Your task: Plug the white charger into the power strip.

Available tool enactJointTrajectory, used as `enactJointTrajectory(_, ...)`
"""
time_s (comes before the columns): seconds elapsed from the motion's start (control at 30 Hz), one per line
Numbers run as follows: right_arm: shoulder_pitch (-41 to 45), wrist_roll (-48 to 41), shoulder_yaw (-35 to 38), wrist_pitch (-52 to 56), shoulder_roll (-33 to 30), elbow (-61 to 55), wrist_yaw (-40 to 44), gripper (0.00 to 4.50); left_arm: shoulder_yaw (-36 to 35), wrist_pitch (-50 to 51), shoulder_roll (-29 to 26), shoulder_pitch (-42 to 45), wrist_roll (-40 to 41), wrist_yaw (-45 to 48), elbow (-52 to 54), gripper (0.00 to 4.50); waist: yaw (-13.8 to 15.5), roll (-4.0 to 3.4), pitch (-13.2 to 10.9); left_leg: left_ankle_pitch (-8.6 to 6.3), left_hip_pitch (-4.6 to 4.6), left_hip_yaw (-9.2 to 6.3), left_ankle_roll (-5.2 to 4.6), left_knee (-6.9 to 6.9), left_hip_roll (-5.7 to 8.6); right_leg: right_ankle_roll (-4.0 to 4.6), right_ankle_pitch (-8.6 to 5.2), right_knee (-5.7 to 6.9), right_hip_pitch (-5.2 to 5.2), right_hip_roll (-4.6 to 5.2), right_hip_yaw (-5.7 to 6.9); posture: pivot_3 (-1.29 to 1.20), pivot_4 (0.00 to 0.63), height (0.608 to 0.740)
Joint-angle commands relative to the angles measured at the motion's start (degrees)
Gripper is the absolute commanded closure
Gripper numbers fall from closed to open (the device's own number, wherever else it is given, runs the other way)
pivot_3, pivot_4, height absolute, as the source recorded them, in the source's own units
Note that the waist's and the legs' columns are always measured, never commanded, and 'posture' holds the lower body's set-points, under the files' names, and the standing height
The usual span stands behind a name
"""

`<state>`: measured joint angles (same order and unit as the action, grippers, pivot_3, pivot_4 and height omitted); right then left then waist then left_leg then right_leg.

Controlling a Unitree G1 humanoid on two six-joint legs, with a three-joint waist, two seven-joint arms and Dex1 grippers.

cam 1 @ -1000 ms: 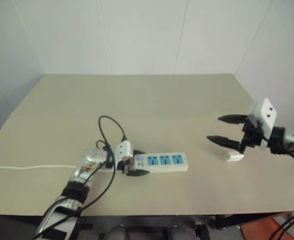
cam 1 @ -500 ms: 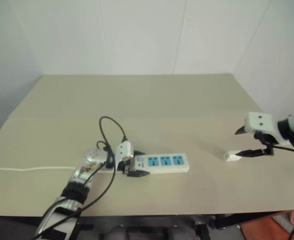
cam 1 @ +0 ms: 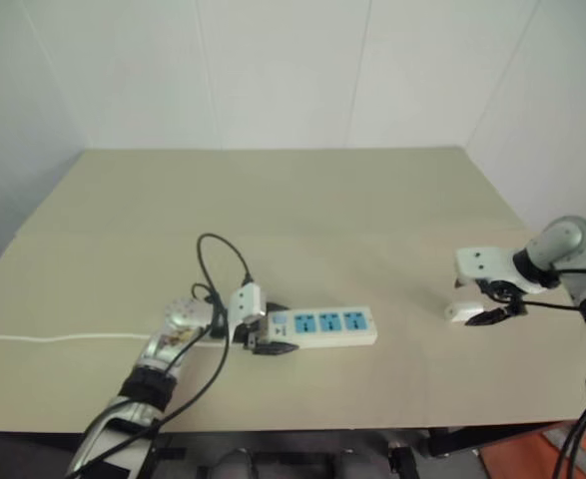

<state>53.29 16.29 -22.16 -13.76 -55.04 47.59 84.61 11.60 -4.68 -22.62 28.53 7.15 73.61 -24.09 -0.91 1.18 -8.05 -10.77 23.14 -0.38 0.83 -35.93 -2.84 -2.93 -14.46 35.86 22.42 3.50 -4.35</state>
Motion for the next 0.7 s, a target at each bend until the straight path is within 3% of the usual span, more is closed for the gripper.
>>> enactJointTrajectory(0.03, 1.38, 1.78, -0.31, -2.16, 0.56, 1.58, -0.83, 0.00, 0.82, 0.80, -0.54, -0.59, 0.14, 0.01, 1.27, 1.19, 0.02, 0.00, 0.00, 0.00, -0.01, 0.00, 0.00, 0.00, 0.00, 0.00, 0.00, 0.01, 0.00, 0.00, 0.00, 0.00, 0.150, 0.740)
enactJointTrajectory(0.57, 1.99, 4.78, -0.51, -4.37, 3.40, 5.09, -1.24, 0.00, 0.64, 1.30, -1.03, -1.16, 0.21, -0.52, 1.97, 1.19, -0.13, -0.02, 0.00, 0.00, -0.06, 0.00, 0.00, -0.01, 0.00, 0.01, 0.01, 0.07, -0.04, 0.00, -0.01, 0.00, 0.150, 0.740)
enactJointTrajectory(0.7, 2.24, 5.51, -0.65, -4.68, 3.92, 5.89, -1.37, 0.94, 0.59, 1.36, -1.14, -1.32, 0.20, -0.64, 2.07, 1.19, -0.15, -0.02, 0.00, 0.00, -0.07, 0.00, 0.00, -0.01, 0.00, 0.01, 0.01, 0.08, -0.04, 0.00, -0.01, 0.00, 0.150, 0.740)
